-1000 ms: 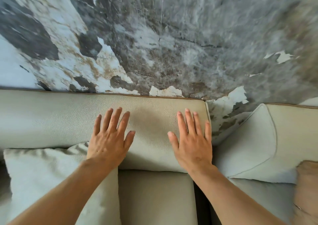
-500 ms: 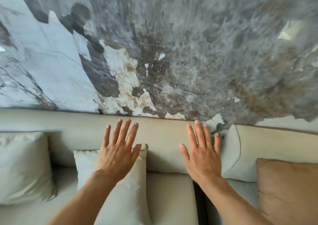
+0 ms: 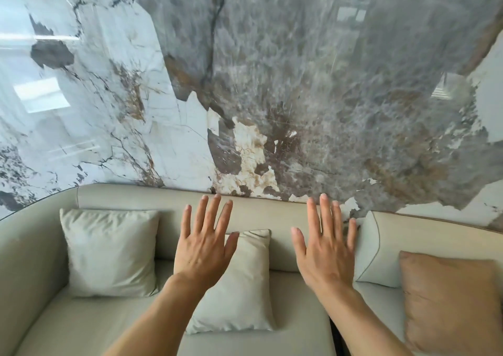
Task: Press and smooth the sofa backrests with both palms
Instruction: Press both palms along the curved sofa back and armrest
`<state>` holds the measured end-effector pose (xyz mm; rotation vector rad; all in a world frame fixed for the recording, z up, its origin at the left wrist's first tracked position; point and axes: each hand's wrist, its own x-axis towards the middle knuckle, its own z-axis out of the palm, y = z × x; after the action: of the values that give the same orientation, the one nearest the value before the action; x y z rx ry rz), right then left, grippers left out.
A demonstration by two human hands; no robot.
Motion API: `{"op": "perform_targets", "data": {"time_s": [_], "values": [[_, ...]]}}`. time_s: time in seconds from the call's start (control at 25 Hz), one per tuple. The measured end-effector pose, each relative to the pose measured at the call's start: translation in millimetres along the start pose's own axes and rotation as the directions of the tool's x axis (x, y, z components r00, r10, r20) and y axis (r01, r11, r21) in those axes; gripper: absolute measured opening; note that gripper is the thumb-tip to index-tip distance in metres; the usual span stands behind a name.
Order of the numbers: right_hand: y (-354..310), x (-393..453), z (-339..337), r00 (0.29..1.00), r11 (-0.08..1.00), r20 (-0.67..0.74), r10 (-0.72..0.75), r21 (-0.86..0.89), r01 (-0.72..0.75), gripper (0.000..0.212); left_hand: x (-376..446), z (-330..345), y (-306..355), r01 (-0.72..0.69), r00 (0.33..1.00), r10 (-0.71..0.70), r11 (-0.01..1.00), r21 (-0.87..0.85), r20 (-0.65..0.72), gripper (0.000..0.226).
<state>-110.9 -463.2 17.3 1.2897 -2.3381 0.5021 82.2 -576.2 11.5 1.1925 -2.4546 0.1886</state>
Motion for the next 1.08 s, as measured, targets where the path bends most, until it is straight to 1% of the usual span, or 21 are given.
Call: {"op": "perform_targets", "data": {"time_s": [0.16, 0.28, 0.48, 0.64, 0.8, 0.88, 1.08], "values": [[-17, -8, -17, 0.997, 0.997, -0.045, -0.059, 0.056, 0.061, 0.067, -27, -25, -8, 0.04, 0.998, -0.037, 0.998, 0.044, -0.058, 0.062], [-20, -17, -21, 0.993, 0.99, -0.053, -0.109, 0.084, 0.113, 0.067, -51, -38, -11, 0.085, 0.993, -0.078, 0.994, 0.075, -0.088, 0.061], [-32, -24, -25, 0.991, 0.982, -0.044, -0.125, 0.139, 0.13, 0.069, -79, -51, -33, 0.137, 0.988, -0.126, 0.982, 0.131, -0.09, 0.06], [-68, -30, -22, 0.99, 0.978, -0.018, -0.142, 0.155, 0.143, 0.071, -88, -54, -70, 0.164, 0.985, -0.153, 0.976, 0.14, -0.081, 0.06], [-127, -36, -12, 0.99, 0.978, -0.004, -0.139, 0.156, 0.138, 0.068, -95, -51, -130, 0.164, 0.984, -0.153, 0.979, 0.124, -0.094, 0.061], [-168, -41, -3, 0.993, 0.983, -0.009, -0.122, 0.141, 0.122, 0.067, -94, -48, -174, 0.144, 0.986, -0.133, 0.982, 0.119, -0.101, 0.061], [-269, -45, 6, 0.999, 0.995, -0.012, -0.053, 0.082, 0.054, 0.068, -94, -44, -291, 0.083, 0.995, -0.077, 0.992, 0.097, -0.059, 0.063]]}}
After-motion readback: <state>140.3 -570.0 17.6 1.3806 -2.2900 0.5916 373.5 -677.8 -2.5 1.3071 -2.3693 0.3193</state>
